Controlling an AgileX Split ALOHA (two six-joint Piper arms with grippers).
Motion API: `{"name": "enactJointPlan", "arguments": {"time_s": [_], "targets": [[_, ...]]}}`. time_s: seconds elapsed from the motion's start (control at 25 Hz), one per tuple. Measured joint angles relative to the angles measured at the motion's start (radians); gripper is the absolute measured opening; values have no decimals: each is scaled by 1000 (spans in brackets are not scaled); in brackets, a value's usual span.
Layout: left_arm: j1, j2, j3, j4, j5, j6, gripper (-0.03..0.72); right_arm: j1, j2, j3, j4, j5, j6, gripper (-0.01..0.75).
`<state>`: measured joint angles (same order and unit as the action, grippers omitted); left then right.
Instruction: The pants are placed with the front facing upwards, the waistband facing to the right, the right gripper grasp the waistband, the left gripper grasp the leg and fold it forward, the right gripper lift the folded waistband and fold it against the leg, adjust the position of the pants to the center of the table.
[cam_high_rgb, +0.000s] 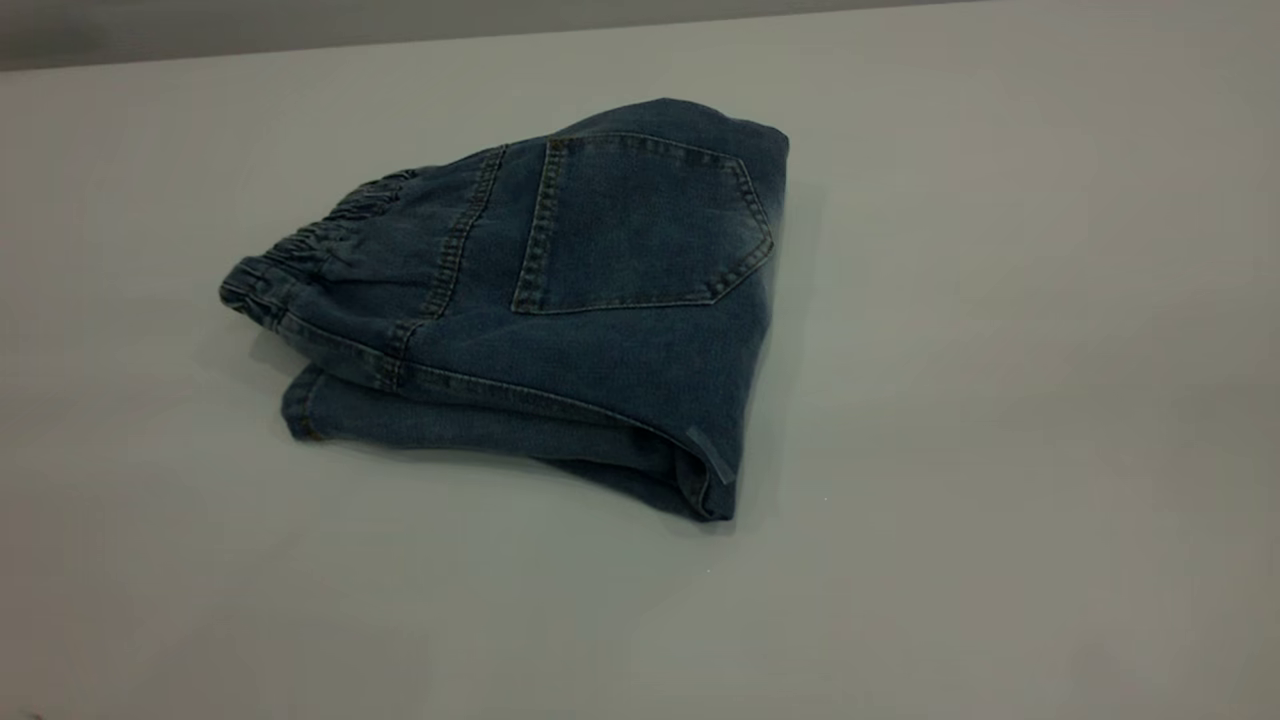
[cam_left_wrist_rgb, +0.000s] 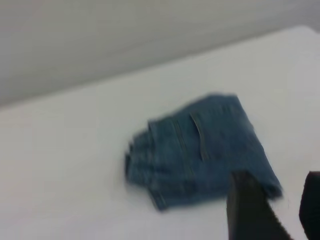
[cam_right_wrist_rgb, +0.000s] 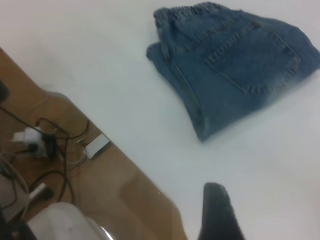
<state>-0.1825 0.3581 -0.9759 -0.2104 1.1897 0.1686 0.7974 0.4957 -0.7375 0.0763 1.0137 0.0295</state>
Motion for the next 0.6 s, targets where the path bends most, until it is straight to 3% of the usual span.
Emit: {"name": "enactJointPlan", "arguments": {"time_s": [0.28,0.6], "targets": [[0,-164,127,2,31,-34,258,0,-226,217,-16,41,18,371],[0,-286,312,119,-45,-101,258,0,-350,232,-33,52,56,371]]}}
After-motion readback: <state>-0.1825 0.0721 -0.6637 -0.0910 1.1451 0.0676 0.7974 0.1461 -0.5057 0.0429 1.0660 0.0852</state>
